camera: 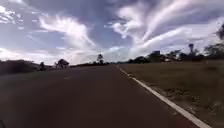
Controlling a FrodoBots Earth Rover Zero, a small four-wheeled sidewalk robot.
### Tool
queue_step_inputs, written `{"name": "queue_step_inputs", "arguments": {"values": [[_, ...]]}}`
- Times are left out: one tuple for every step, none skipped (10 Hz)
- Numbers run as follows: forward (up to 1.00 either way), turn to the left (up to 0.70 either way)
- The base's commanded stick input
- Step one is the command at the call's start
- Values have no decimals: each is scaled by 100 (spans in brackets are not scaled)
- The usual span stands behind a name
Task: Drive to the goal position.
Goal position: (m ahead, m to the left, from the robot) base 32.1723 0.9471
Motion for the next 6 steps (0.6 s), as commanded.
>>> {"name": "queue_step_inputs", "arguments": {"values": [[100, 0], [100, 0], [100, 0], [100, 0], [100, 0], [100, 0]]}}
